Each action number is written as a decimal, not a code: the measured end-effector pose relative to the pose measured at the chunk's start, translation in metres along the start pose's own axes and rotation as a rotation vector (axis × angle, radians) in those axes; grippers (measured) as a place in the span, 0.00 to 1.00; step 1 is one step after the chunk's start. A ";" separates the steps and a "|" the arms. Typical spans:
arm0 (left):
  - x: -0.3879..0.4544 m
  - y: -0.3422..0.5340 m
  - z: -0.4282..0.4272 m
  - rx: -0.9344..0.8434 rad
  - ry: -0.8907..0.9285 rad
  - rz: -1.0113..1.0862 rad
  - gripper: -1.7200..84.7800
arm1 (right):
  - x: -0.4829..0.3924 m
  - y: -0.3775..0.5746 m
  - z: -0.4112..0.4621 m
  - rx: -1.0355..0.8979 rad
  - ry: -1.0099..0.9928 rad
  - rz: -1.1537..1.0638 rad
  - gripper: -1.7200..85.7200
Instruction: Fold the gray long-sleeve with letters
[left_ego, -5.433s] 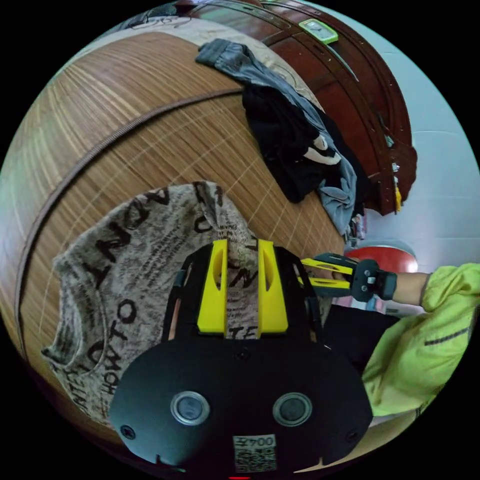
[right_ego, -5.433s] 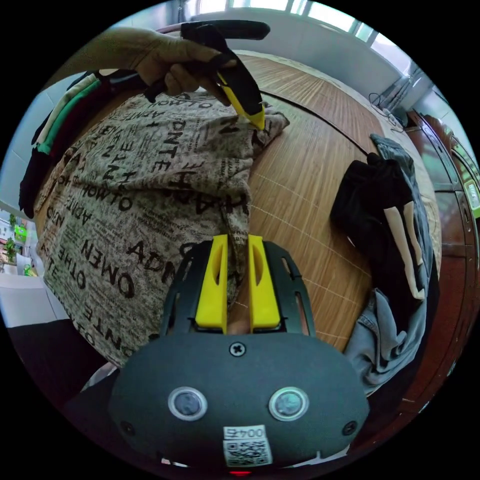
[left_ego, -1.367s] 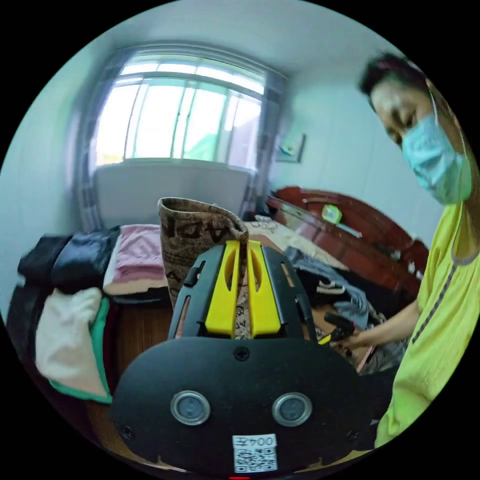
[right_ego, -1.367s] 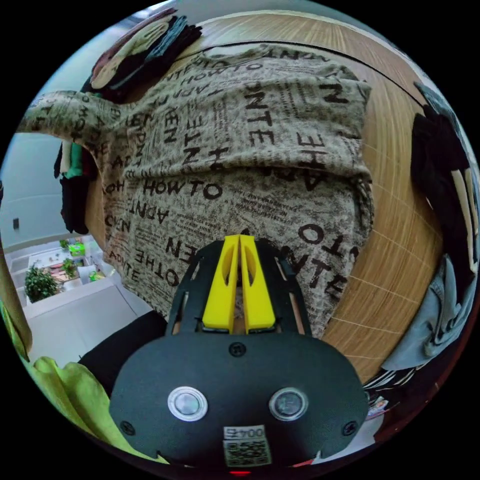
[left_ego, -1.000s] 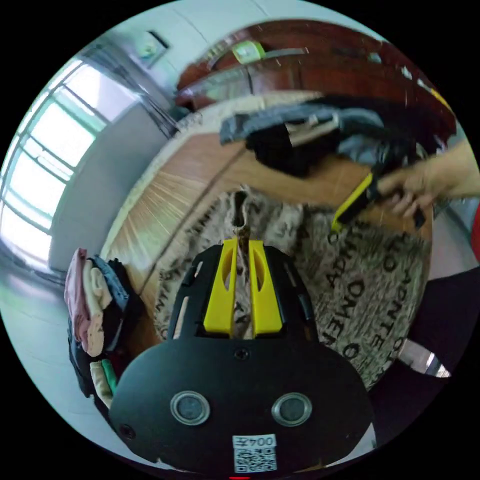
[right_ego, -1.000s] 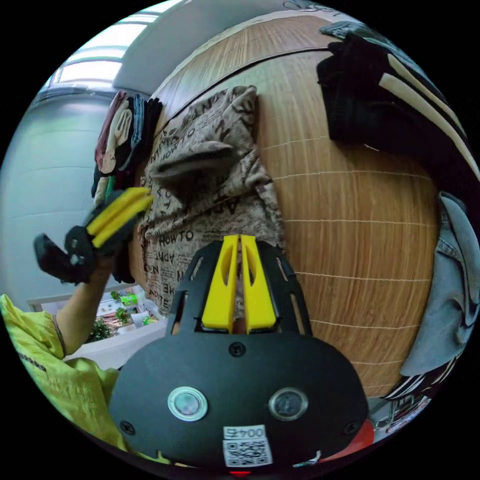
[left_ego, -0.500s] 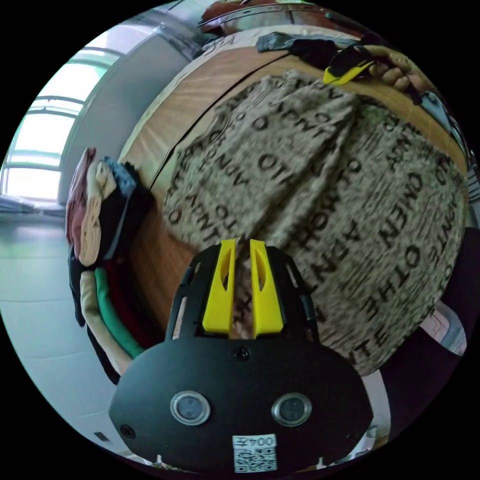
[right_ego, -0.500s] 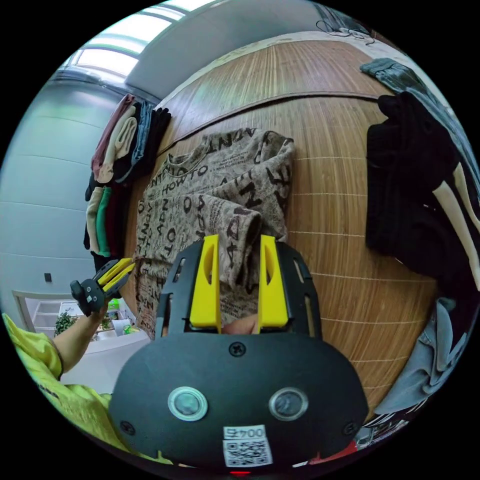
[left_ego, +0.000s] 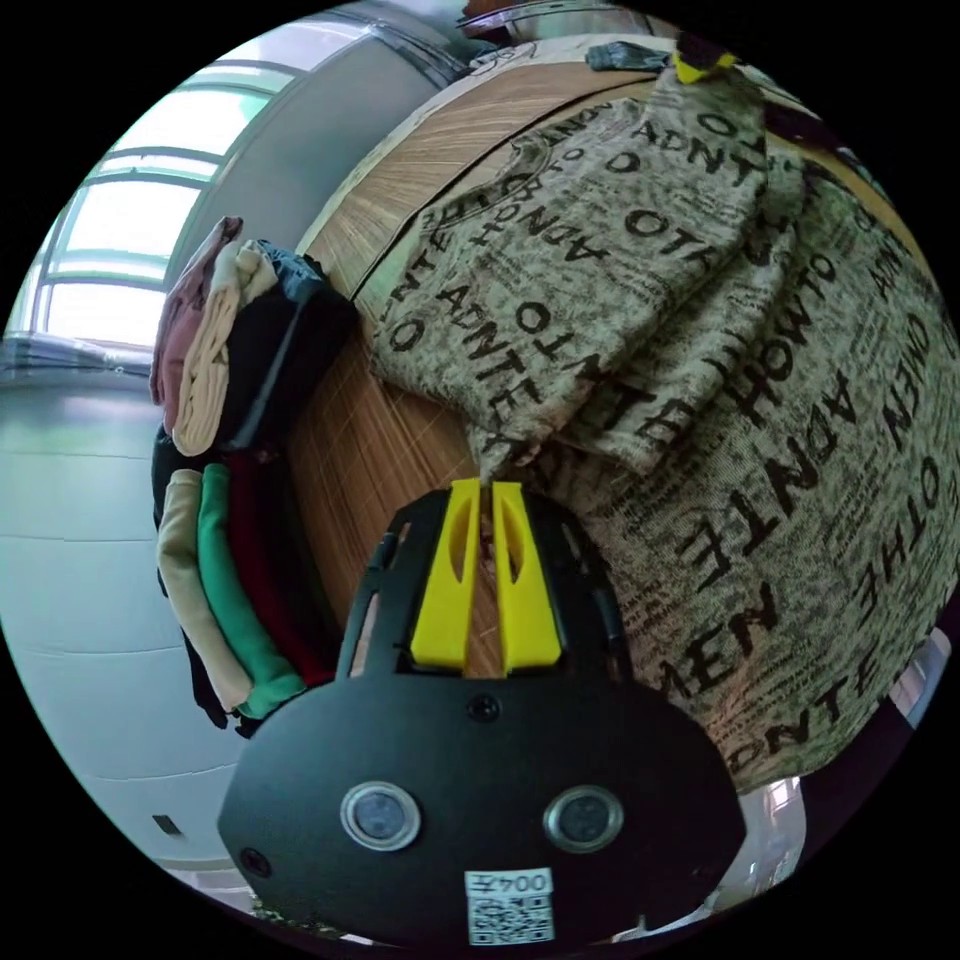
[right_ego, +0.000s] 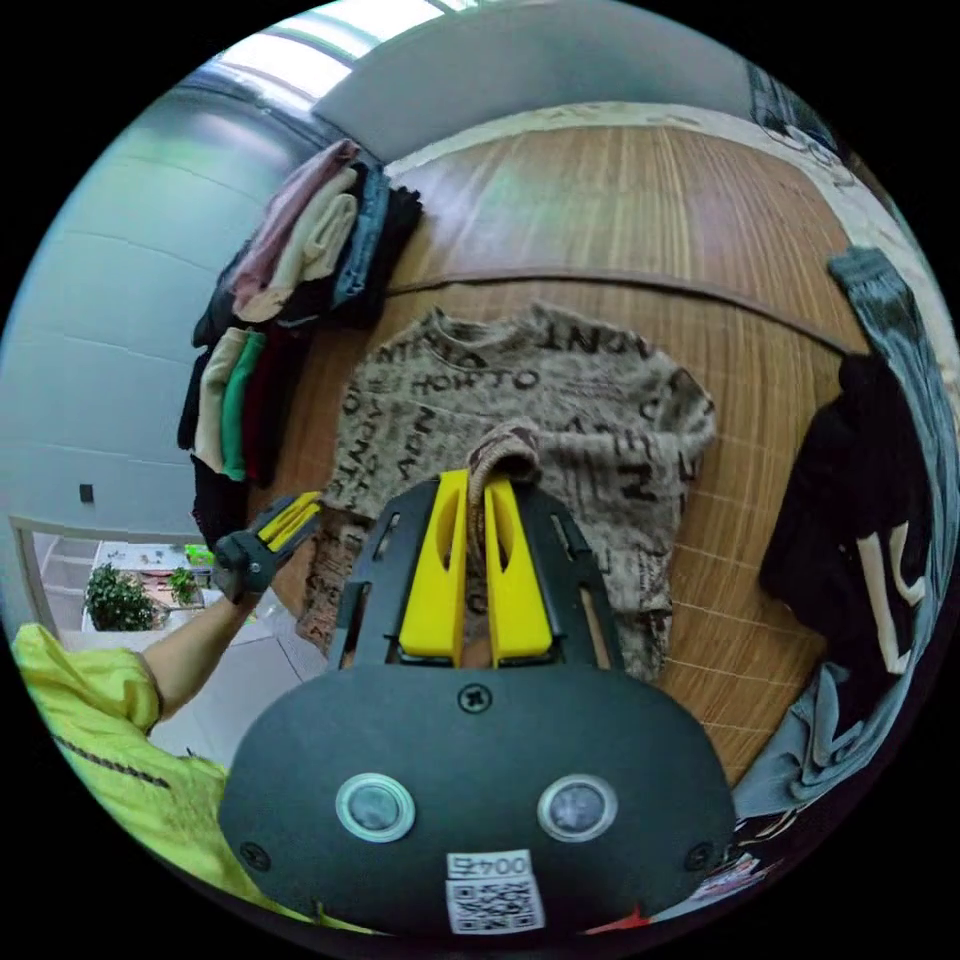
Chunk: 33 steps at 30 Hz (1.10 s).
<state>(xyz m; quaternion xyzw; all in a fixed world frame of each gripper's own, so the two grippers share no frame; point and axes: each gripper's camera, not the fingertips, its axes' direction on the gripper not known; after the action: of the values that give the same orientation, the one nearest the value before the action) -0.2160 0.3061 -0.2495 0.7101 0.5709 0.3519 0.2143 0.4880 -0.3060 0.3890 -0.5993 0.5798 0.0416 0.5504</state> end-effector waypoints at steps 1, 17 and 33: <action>-0.012 0.003 0.002 0.006 0.024 -0.046 0.05 | -0.019 -0.007 -0.017 0.028 -0.020 -0.036 0.06; -0.135 0.090 0.081 -0.037 0.356 -0.552 0.04 | 0.039 0.040 0.068 -0.165 0.019 0.167 0.13; -0.212 -0.034 0.090 0.157 0.375 -0.349 0.02 | 0.005 0.073 0.053 -0.013 -0.033 0.149 0.15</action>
<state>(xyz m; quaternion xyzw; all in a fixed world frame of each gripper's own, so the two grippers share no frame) -0.1925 0.1200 -0.3866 0.5377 0.7400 0.3898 0.1066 0.4667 -0.2513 0.3205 -0.5571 0.6135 0.0960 0.5514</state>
